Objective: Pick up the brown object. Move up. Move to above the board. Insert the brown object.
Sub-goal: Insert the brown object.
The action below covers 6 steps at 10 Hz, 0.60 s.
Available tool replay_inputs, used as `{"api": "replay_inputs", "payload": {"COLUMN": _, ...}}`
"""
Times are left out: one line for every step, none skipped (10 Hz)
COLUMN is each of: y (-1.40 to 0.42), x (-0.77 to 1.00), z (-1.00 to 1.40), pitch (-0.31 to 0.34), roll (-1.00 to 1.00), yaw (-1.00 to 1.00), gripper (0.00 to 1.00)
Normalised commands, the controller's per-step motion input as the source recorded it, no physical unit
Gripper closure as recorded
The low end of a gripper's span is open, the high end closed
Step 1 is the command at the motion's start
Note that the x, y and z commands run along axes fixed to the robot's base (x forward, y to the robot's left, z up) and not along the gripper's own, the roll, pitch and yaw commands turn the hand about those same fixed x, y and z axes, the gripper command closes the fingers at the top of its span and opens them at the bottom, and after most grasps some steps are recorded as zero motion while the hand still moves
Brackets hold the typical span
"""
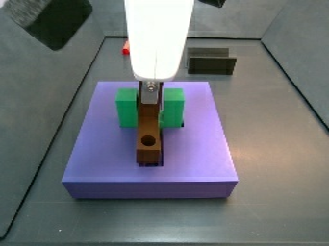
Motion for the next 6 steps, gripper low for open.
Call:
{"api": "replay_inputs", "payload": {"y": 0.00, "x": 0.10, "z": -0.21, "pitch": 0.000, "roll": 0.06, "yaw": 0.12, "gripper": 1.00}}
{"api": "replay_inputs", "payload": {"y": 0.00, "x": 0.10, "z": -0.20, "pitch": 0.000, "roll": 0.04, "yaw": 0.09, "gripper": 1.00}}
{"api": "replay_inputs", "payload": {"y": 0.00, "x": 0.29, "z": -0.13, "pitch": 0.000, "roll": 0.00, "yaw": 0.00, "gripper": 1.00}}
{"api": "replay_inputs", "payload": {"y": -0.02, "x": 0.31, "z": -0.10, "pitch": 0.000, "roll": 0.00, "yaw": -0.07, "gripper": 1.00}}
{"api": "replay_inputs", "payload": {"y": -0.01, "x": 0.28, "z": -0.09, "pitch": 0.000, "roll": 0.00, "yaw": -0.15, "gripper": 1.00}}
{"api": "replay_inputs", "payload": {"y": -0.01, "x": 0.21, "z": -0.09, "pitch": 0.000, "roll": 0.00, "yaw": -0.21, "gripper": 1.00}}
